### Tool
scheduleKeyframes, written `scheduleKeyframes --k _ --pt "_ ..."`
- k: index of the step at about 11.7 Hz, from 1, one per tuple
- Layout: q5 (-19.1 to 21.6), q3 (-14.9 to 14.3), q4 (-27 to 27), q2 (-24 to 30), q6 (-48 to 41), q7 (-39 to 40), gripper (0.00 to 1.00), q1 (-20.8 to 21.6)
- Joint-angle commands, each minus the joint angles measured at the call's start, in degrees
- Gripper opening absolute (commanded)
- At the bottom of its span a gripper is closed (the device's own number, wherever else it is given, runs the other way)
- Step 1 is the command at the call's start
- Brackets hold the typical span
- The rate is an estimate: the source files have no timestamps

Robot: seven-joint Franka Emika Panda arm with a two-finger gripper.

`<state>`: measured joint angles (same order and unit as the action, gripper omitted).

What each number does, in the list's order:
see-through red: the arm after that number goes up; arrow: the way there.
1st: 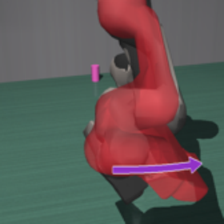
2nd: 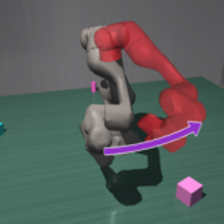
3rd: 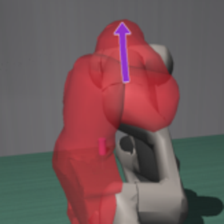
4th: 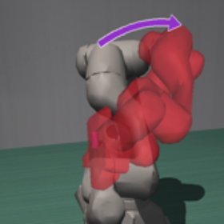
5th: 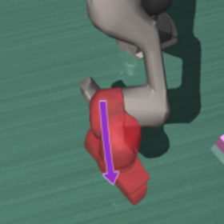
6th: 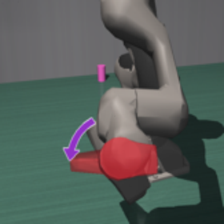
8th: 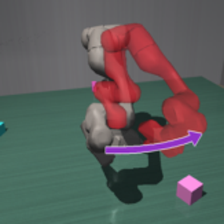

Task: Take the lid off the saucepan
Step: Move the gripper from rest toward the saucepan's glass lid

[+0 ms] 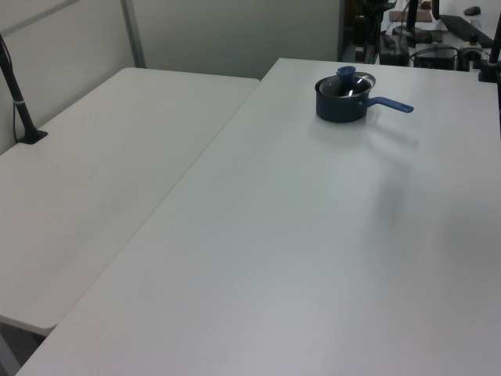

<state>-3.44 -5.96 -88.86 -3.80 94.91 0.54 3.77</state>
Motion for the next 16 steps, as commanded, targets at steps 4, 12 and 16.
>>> scheduleKeyframes --k 4,12,16 --pt "0.63 -0.29 -2.19 1.7 0.28 0.34 1.0 0.54" --pt "0.45 -0.28 -1.93 1.96 -0.6 9.16 1.0 -1.39" --pt "-0.95 -0.29 -2.37 -1.45 3.15 18.44 1.0 -5.61"
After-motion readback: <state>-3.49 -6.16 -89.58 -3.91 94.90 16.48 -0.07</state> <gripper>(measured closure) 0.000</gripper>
